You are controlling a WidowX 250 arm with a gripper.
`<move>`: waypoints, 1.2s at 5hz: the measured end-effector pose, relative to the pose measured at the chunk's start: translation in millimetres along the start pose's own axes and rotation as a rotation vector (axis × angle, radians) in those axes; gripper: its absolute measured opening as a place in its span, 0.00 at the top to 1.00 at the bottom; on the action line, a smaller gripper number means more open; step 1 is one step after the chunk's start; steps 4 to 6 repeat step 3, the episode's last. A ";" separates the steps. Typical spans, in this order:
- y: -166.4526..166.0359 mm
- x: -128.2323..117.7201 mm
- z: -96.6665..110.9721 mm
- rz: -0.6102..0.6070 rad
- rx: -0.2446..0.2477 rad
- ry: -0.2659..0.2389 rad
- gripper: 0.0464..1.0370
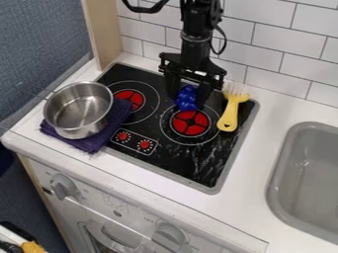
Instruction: Move the blue object to the upper side of the right burner
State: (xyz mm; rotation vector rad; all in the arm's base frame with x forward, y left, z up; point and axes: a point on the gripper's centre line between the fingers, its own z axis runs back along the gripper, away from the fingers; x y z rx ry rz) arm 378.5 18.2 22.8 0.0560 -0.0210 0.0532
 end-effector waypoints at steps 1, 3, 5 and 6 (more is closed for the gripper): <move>3.5 0.1 33.1 0.003 0.008 -0.100 0.03; 4.6 -3.8 67.1 -0.007 -0.002 -0.182 0.04; 4.6 -3.8 67.1 -0.007 -0.002 -0.182 0.04; 4.6 -3.8 67.1 -0.007 -0.002 -0.182 0.04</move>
